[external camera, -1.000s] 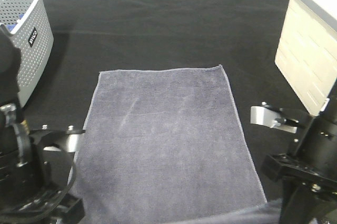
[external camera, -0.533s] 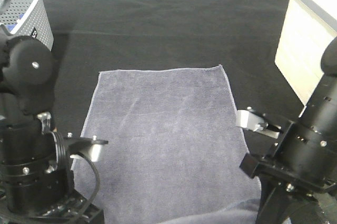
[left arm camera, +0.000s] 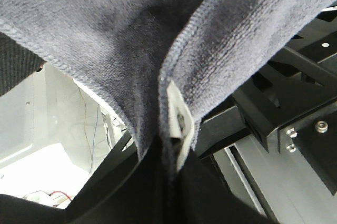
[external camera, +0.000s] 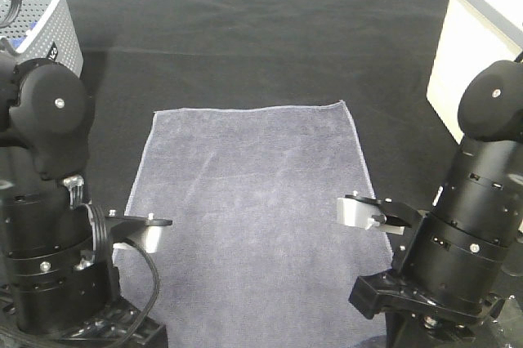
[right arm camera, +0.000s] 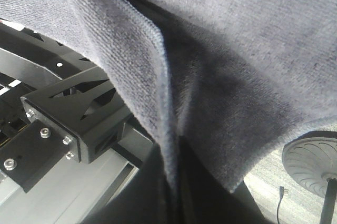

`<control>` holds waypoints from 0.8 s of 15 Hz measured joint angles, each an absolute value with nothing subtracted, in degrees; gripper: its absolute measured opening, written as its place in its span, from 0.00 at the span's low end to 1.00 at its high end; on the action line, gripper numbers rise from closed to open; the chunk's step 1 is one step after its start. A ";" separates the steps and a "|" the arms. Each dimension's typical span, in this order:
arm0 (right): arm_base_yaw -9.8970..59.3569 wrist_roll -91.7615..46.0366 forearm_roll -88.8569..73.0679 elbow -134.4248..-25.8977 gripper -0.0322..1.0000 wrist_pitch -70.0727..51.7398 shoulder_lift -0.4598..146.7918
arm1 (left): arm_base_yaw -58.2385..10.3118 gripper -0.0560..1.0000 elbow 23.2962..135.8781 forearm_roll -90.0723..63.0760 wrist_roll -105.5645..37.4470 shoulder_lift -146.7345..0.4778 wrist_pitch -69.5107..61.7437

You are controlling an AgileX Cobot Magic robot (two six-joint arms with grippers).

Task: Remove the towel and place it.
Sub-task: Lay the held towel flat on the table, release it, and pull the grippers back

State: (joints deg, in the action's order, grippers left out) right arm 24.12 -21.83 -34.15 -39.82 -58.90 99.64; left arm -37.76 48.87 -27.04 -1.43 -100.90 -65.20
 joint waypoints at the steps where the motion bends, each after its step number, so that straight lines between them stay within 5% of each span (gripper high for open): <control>1: 24.12 -21.83 -34.15 -39.82 0.06 -58.84 99.64 | -37.76 0.09 48.87 -27.27 -1.55 -100.90 -65.20; 4: 24.12 -21.72 -34.32 -39.82 0.23 -58.84 99.64 | -37.76 0.18 48.87 -28.42 -1.55 -100.90 -65.15; 6: 24.12 -21.20 -34.32 -39.82 0.57 -58.84 99.64 | -37.76 0.42 48.87 -30.08 -1.43 -100.90 -65.03; 8: 24.12 -21.20 -34.32 -39.82 0.74 -58.84 99.64 | -37.76 0.64 48.87 -30.83 -0.63 -100.90 -65.03; 12: 24.12 -21.20 -34.32 -39.82 0.79 -58.84 99.64 | -37.76 0.77 48.87 -30.94 -0.40 -100.90 -65.09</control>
State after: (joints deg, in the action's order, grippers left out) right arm 24.12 -21.20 -34.32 -39.82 -58.84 99.64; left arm -37.76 48.87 -30.94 -0.40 -100.90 -65.09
